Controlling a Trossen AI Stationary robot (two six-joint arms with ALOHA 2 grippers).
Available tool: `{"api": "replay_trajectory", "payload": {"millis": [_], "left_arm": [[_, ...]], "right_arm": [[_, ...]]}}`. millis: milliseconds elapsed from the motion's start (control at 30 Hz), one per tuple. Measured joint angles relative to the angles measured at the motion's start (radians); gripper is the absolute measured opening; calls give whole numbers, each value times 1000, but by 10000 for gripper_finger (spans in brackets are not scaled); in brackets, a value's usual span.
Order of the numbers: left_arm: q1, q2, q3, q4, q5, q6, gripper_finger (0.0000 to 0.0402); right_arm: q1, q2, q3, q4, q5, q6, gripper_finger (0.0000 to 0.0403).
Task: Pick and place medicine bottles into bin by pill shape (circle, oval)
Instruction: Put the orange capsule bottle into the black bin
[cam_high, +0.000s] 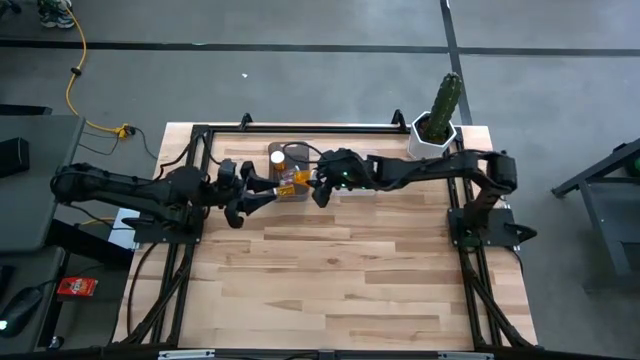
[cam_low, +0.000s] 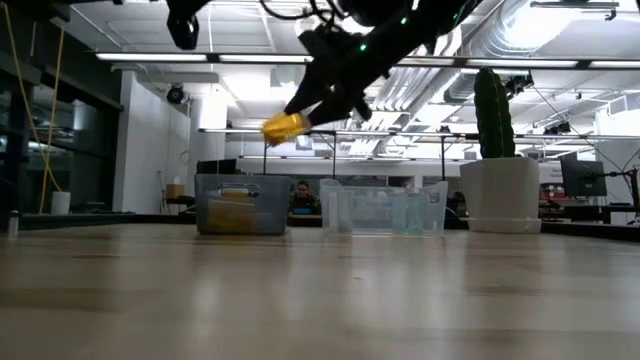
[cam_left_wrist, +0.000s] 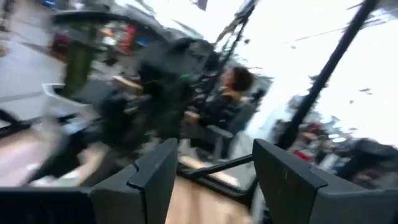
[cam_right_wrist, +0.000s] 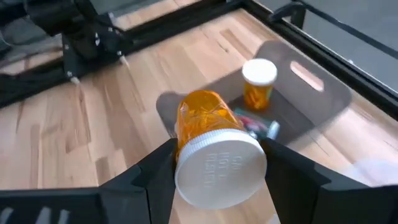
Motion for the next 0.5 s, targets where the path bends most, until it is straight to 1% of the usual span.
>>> {"api": "replay_trajectory", "payload": {"millis": [133, 267, 500], "left_arm": [[-19, 0, 0, 35, 49, -53, 198], [-36, 0, 0, 68, 51, -64, 197], [-39, 0, 0, 78, 41, -49, 197]], "right_arm": [[-24, 58, 0, 56, -16, 2, 196], [-41, 108, 0, 93, -20, 36, 197], [-49, 172, 0, 150, -45, 107, 197]]}}
